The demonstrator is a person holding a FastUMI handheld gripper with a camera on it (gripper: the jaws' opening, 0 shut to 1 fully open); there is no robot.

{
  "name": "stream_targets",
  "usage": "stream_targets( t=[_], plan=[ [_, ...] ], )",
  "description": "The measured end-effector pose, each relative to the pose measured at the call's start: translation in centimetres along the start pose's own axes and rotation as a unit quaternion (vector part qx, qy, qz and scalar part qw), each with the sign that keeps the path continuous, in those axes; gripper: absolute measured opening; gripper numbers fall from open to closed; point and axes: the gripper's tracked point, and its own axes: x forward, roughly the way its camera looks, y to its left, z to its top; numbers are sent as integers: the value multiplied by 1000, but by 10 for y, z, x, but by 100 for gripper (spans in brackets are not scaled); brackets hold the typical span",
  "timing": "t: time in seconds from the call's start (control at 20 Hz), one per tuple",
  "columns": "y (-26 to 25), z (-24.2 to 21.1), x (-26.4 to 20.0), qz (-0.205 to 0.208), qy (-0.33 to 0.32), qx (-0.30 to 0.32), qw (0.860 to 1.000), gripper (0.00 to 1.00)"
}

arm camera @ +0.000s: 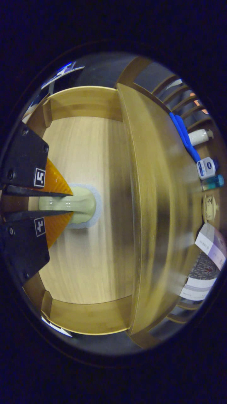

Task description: Pull open the drawer, take out the items inside it, and place them on the countertop above the cabinet.

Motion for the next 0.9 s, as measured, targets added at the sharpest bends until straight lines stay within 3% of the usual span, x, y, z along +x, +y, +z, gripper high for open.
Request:
stream_targets(
  t=[0.55, 0.9],
  plan=[
    [4, -14, -69, 19, -40, -20, 999, 21],
    [5, 7, -132, 20, -86, -25, 996, 21]
  ],
)
